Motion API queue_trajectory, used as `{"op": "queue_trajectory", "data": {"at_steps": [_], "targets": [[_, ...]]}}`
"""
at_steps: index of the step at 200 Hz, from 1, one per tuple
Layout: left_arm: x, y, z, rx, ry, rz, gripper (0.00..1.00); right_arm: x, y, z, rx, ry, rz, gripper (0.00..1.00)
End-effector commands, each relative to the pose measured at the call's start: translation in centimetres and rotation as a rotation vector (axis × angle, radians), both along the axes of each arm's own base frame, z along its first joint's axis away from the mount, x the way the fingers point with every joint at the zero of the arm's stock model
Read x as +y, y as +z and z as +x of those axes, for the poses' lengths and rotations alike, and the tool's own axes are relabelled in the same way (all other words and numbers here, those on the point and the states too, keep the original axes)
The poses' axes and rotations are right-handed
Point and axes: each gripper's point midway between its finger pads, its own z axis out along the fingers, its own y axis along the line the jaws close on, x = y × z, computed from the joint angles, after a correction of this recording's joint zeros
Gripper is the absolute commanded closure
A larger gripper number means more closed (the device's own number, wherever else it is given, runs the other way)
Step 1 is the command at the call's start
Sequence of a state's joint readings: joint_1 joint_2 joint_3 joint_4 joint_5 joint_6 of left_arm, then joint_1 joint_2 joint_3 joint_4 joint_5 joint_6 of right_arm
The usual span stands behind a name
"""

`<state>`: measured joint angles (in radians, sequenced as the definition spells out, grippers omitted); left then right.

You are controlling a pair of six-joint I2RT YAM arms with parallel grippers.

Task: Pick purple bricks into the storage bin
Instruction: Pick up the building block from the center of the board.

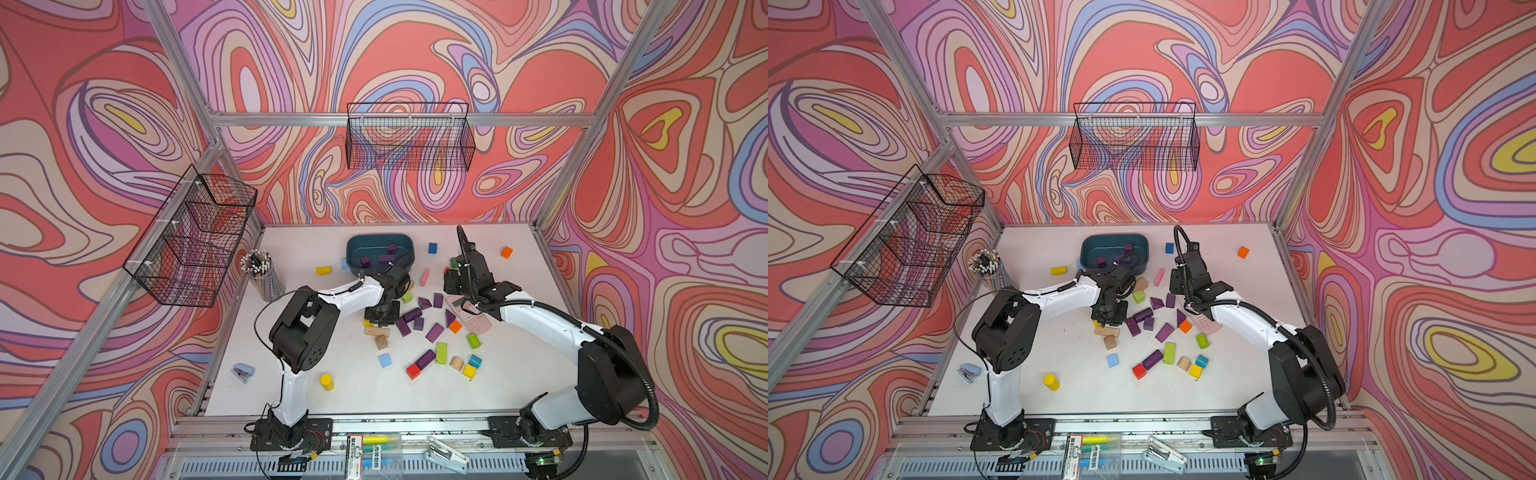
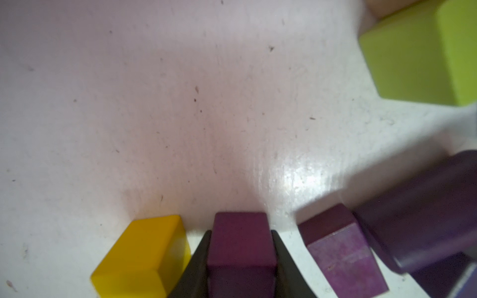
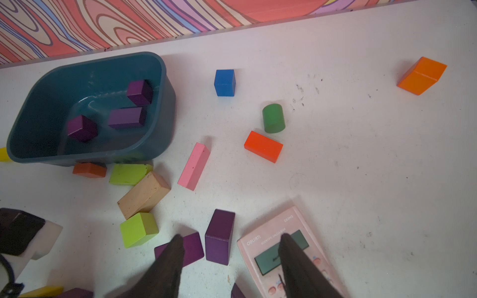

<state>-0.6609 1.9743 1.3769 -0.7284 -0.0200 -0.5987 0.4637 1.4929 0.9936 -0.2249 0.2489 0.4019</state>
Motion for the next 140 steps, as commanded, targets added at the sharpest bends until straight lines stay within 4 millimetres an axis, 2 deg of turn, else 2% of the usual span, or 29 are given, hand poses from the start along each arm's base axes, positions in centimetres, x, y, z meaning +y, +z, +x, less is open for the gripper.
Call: {"op": "queue_trajectory", "data": {"at_steps": [1,61,140], "targets": [[-0.1,0.8,1.2,-0.034,-0.004,0.008,0.78,-0.8,0.4,-0.4,-0.007,-0.016,-0.012,0.39],[-0.5,1.8,2.2,-0.047,0.007,-0.016,0.79,-0.4,-0.2,-0.7,0.013,-0.02,0.025,0.39],[-1.2,4.9,4.3,-0.104,0.002,-0.045,0.79,0.7,-1.7,-1.1,0.076,-0.002,0.091,0.39]]}}
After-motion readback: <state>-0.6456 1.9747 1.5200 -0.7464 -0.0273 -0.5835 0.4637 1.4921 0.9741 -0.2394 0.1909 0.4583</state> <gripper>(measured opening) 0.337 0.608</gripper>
